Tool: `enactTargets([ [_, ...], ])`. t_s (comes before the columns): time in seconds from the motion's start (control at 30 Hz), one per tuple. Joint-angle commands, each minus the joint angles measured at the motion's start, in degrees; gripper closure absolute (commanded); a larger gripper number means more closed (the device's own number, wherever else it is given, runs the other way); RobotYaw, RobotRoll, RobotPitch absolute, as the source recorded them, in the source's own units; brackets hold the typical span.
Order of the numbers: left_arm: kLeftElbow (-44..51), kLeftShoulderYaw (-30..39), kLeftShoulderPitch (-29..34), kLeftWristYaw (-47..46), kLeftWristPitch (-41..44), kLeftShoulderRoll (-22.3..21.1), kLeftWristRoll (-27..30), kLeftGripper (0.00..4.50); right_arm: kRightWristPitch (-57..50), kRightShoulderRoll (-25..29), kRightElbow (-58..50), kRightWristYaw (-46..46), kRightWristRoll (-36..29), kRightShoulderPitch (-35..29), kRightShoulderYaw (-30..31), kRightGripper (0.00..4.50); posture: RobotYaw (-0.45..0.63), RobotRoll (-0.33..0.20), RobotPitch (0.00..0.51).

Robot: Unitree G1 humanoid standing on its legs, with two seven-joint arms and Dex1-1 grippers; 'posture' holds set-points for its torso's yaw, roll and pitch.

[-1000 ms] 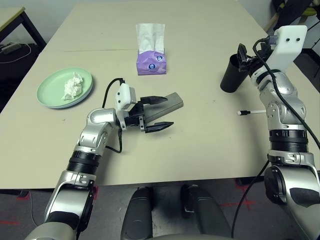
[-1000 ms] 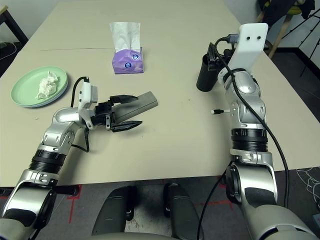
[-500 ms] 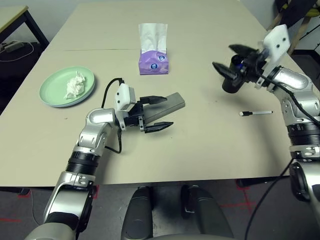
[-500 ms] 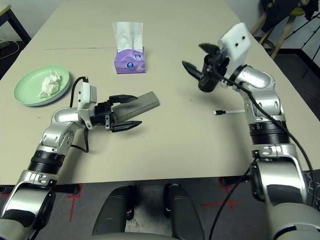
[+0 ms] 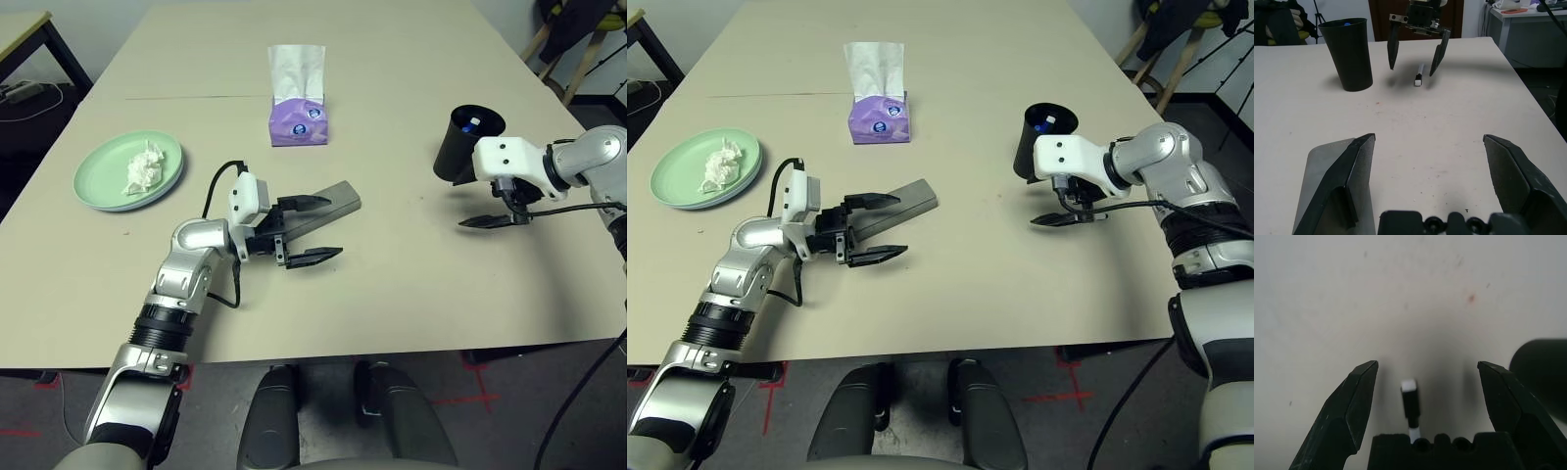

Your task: Organize and tidy the items on the table.

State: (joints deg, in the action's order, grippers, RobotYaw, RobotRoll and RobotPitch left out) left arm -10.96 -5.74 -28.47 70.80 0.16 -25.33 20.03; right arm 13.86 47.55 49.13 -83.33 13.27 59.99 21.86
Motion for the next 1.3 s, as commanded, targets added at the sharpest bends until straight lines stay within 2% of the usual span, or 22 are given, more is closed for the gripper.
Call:
enactTargets([
  [0.03,2.5,-0.6,1.4,-0.3,0.7,-0.3,0.0,0.00,1.8,0.6,3.1,-1.6,4.7,2.4,2.7,0.03,0.13,0.000,0.208],
  [0.37,4.4,-0.6,2.9,-1.6,1.8,-0.2,0.0,0.00,5.4,-0.3,6.6,-0.8,9.9,4.4,4.3,0.03,0.13,0.000,0.227],
  [0.73,4.6,-0.8,3.0,-2.3,1.7,0.1,0.1,0.00,2.9,-1.7,7.0,-1.6,10.7,4.3,4.0,0.03,0.14,0.000,0.228],
  [0.8,4.7,-0.8,3.1,-2.3,1.8,0.1,0.1,0.00,3.4,-2.2,7.4,-1.2,10.8,4.4,4.0,0.41,0.14,0.000,0.227],
  [0.87,4.8,-0.8,3.2,-2.4,1.8,0.0,0.1,0.00,3.6,-2.5,7.7,-1.2,10.9,4.4,4.0,0.97,0.15,0.000,0.226],
  [1.13,4.6,-0.6,3.1,-2.4,1.7,-0.2,0.1,0.00,4.5,-2.1,8.0,-2.4,10.9,4.4,4.0,4.02,0.14,0.000,0.222],
  [1.3,3.4,-0.6,2.3,-2.2,1.3,0.0,-0.1,0.00,5.2,-1.0,8.0,-3.5,10.9,5.3,3.7,4.08,0.13,0.000,0.210],
])
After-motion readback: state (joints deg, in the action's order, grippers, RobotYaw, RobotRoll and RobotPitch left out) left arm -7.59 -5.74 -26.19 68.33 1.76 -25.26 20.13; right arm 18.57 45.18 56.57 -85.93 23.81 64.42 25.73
